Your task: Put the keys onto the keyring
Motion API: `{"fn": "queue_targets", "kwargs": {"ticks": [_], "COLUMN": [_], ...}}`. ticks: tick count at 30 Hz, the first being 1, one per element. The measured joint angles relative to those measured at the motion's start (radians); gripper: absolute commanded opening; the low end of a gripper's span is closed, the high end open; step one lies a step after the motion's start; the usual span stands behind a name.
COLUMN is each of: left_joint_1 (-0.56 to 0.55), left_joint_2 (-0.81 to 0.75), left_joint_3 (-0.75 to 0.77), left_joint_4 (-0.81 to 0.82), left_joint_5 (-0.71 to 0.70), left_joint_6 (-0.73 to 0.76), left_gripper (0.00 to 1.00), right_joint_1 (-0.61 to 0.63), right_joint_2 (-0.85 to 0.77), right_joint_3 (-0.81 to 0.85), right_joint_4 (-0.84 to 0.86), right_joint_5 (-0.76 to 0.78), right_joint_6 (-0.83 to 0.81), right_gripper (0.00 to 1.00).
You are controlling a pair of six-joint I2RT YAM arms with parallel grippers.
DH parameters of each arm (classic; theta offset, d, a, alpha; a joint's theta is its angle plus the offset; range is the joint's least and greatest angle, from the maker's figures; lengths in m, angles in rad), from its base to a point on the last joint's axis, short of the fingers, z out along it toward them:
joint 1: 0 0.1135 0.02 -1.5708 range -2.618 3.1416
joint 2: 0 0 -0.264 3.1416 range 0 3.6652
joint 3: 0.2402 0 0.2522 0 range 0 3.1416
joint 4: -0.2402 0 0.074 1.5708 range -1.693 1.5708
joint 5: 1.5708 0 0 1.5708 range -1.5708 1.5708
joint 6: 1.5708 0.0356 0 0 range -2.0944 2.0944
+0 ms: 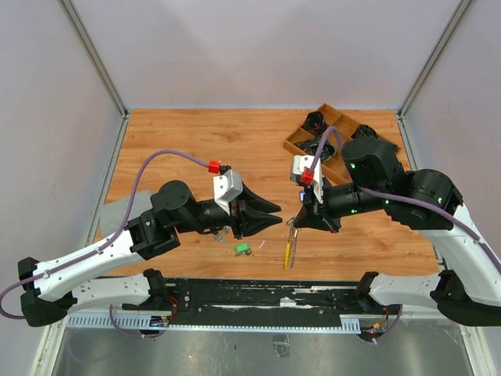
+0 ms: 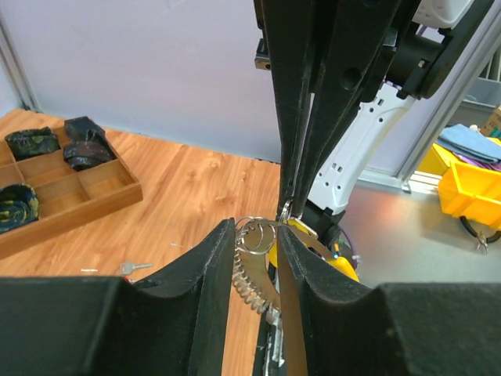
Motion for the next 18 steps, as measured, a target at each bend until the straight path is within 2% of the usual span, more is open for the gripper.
{"fn": "queue_targets", "kwargs": {"ticks": [18], "left_joint_1": [0.0], "left_joint_2": [0.041], "left_joint_3": [0.021], "left_joint_4": [-0.014], "left_joint_5": [0.068], "left_joint_6": [0.015], "left_gripper": [0.34], "right_joint_1": [0.0], "right_joint_2": [0.03], "right_joint_3": [0.004], "right_joint_4": [-0.002], "right_joint_5": [-0.005], "right_joint_6": [0.001], "right_gripper": [0.01]}}
